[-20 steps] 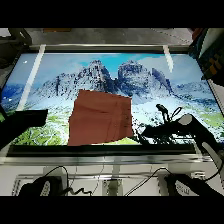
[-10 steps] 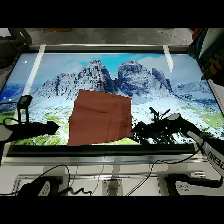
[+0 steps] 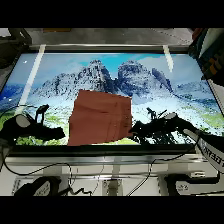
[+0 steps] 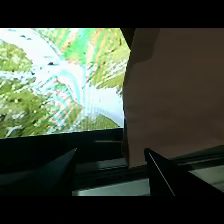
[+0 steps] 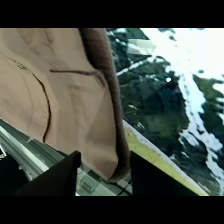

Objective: Fold the clothes and pants, and hang the long-sleeved shirts on hangers.

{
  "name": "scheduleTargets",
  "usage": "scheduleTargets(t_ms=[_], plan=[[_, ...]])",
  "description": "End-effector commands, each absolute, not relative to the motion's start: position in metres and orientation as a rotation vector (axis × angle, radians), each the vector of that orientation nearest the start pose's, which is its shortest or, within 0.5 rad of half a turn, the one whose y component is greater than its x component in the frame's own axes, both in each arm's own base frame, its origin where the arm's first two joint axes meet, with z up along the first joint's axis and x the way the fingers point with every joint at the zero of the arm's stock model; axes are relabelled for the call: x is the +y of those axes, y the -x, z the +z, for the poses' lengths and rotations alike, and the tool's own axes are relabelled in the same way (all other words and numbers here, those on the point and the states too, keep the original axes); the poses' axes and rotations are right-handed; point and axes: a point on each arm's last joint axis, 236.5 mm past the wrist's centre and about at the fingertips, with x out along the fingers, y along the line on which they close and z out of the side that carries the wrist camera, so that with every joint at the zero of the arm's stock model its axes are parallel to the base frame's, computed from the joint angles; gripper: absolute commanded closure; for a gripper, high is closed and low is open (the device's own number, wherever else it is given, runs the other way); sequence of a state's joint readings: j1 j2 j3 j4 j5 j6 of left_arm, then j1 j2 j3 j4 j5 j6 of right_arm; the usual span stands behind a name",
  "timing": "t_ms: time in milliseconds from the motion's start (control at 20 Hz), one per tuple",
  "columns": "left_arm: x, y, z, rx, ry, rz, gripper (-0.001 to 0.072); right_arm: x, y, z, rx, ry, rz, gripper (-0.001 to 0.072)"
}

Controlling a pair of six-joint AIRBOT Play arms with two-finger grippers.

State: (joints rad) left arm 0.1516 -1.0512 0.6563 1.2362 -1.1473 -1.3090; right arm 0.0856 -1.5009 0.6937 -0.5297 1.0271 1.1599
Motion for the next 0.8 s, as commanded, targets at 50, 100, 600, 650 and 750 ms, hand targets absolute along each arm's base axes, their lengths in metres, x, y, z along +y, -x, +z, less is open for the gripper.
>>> scheduleTargets(t_ms=[50, 100, 600, 650, 750], plan=[[-0.042, -0.255, -0.095, 1.523, 0.331, -0.211, 0.0233, 0.219, -0.294, -0.110, 1.507, -0.700, 0.534, 0.0486], [-0.043, -0.259, -0.096, 1.514, 0.340, -0.207, 0.0233, 0.223, -0.297, -0.107, 1.498, -0.670, 0.552, 0.0576], [-0.064, -0.253, -0.128, 1.609, 0.450, -0.265, 0.0235, 0.229, -0.302, -0.097, 1.484, -0.634, 0.594, 0.0695], [-0.065, -0.247, -0.132, 1.641, 0.460, -0.270, 0.0237, 0.229, -0.301, -0.097, 1.488, -0.635, 0.598, 0.0695], [-0.077, -0.239, -0.137, 1.688, 0.504, -0.320, 0.0444, 0.229, -0.301, -0.096, 1.489, -0.635, 0.600, 0.0695]])
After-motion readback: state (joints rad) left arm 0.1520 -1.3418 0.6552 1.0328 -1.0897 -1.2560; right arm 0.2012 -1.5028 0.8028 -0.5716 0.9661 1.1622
